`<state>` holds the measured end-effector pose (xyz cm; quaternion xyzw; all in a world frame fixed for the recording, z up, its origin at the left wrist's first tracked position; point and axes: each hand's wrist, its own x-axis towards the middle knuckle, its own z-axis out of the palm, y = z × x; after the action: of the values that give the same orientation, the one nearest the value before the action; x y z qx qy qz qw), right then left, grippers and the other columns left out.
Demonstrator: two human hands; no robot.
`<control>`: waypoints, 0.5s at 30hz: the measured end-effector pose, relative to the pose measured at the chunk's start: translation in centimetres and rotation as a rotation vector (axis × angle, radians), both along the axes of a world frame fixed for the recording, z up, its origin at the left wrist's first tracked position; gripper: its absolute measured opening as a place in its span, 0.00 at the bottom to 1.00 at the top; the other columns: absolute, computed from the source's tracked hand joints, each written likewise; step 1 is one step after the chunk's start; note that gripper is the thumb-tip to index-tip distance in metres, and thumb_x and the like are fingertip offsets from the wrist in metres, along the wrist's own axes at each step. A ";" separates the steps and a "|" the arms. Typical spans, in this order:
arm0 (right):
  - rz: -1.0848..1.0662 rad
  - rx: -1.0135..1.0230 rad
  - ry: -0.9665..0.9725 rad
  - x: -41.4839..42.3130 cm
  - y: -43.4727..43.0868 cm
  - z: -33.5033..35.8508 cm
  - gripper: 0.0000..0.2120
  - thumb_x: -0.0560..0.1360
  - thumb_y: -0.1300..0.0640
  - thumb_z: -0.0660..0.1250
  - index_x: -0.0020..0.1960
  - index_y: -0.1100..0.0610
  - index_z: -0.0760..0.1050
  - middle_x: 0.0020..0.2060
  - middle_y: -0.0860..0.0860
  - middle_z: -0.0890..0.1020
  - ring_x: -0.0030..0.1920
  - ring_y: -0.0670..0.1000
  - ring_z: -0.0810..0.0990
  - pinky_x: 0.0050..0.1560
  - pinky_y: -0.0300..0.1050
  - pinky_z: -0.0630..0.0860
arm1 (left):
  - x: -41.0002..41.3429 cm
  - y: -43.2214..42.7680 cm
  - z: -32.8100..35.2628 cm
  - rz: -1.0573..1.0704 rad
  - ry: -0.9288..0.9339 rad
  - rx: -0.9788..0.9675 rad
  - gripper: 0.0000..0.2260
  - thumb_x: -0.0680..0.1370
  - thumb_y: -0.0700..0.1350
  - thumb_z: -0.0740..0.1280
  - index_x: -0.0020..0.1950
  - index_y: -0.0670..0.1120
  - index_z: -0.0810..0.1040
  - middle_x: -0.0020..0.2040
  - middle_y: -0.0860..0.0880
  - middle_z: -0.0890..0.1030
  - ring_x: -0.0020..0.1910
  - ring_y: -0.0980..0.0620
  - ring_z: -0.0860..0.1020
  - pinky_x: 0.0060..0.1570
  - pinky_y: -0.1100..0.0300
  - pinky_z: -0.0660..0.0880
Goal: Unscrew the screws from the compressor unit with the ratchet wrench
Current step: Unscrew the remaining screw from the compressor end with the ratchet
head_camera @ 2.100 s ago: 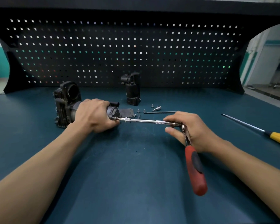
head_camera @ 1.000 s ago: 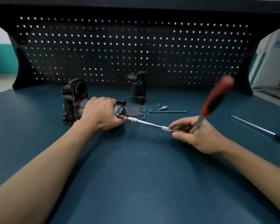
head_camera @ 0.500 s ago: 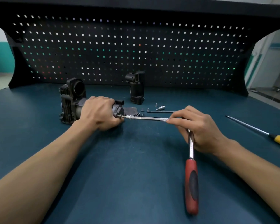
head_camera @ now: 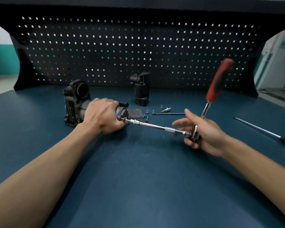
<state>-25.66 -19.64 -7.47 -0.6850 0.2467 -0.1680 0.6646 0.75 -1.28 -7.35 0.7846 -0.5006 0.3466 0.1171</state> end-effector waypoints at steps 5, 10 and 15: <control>0.135 0.554 0.118 -0.4 -0.6 0.4 0.35 0.79 0.35 0.55 0.47 0.66 0.83 0.40 0.62 0.83 0.18 0.47 0.67 0.14 0.34 0.62 | 0.1 -0.1 -0.1 0.025 -0.001 0.012 0.28 0.63 0.72 0.55 0.41 0.50 0.79 0.40 0.50 0.83 0.44 0.44 0.80 0.43 0.53 0.70; 0.233 0.606 0.108 -0.6 -0.6 0.6 0.24 0.67 0.45 0.71 0.48 0.66 0.82 0.38 0.58 0.83 0.19 0.45 0.68 0.15 0.34 0.64 | 0.0 -0.1 0.0 0.012 0.005 0.012 0.28 0.63 0.72 0.56 0.42 0.51 0.79 0.41 0.50 0.83 0.44 0.44 0.80 0.42 0.54 0.66; 0.216 0.165 0.027 -0.8 -0.2 -0.4 0.15 0.63 0.55 0.77 0.48 0.58 0.83 0.41 0.59 0.84 0.23 0.47 0.70 0.22 0.36 0.66 | 0.1 0.0 -0.1 0.022 0.016 0.004 0.25 0.65 0.72 0.57 0.40 0.52 0.76 0.39 0.52 0.81 0.42 0.46 0.80 0.40 0.56 0.62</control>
<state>-26.41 -19.82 -7.87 -0.6528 0.1933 -0.0655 0.7295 0.81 -1.27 -7.49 0.7930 -0.4918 0.3404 0.1156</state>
